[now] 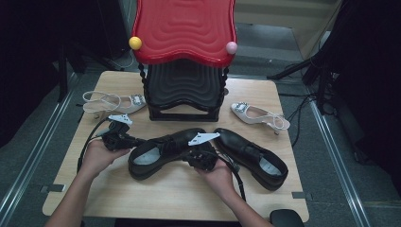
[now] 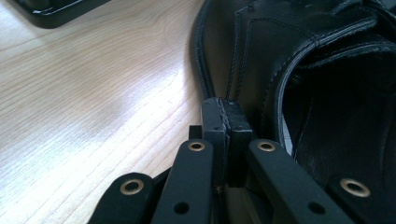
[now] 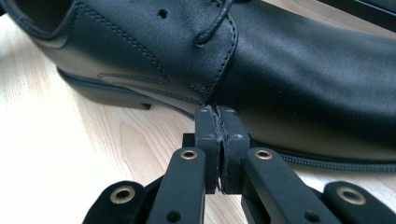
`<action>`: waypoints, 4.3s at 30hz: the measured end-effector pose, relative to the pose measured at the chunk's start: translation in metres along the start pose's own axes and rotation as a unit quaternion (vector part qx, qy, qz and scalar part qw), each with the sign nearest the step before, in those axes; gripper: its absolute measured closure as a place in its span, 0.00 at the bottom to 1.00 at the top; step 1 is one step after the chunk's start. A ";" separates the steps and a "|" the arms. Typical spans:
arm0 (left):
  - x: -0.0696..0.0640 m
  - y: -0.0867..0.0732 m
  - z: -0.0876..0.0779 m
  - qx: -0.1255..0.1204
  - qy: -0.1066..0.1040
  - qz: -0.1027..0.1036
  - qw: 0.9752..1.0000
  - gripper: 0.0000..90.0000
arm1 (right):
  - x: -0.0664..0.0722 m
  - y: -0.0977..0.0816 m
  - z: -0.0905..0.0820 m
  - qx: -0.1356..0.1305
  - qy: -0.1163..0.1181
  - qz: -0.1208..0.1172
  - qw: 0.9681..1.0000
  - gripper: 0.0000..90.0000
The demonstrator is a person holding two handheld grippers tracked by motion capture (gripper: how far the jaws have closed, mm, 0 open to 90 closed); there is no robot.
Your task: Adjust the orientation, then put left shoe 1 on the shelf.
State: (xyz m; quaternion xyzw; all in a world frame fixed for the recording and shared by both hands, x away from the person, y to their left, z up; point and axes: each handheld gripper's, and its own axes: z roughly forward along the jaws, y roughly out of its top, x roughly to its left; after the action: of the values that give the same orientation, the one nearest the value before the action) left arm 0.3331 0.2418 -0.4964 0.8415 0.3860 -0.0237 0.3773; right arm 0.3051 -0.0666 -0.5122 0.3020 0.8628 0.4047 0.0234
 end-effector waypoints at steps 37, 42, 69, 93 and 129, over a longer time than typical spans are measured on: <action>-0.047 0.001 0.026 -0.003 -0.055 0.014 0.998 1.00 | -0.032 0.003 -0.015 0.012 -0.029 0.062 0.998 1.00; -0.055 0.002 0.032 -0.003 -0.064 0.019 0.998 1.00 | -0.037 0.003 -0.021 0.007 -0.029 0.066 0.997 1.00; -0.072 0.014 0.040 -0.027 -0.051 0.006 0.998 0.68 | -0.058 0.000 -0.050 -0.011 -0.050 0.084 0.995 0.85; -0.060 0.043 0.013 -0.037 -0.042 0.035 0.998 1.00 | -0.027 0.000 -0.100 -0.024 -0.027 0.096 0.995 0.73; -0.058 0.156 -0.063 -0.088 -0.013 0.075 0.993 0.98 | 0.026 0.024 -0.022 0.076 0.010 0.067 0.995 0.64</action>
State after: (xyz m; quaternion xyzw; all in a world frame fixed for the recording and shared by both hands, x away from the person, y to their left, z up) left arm 0.3806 0.1808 -0.3357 0.8312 0.3169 0.0278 0.4560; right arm 0.2899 -0.0557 -0.4748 0.3560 0.8692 0.3413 -0.0354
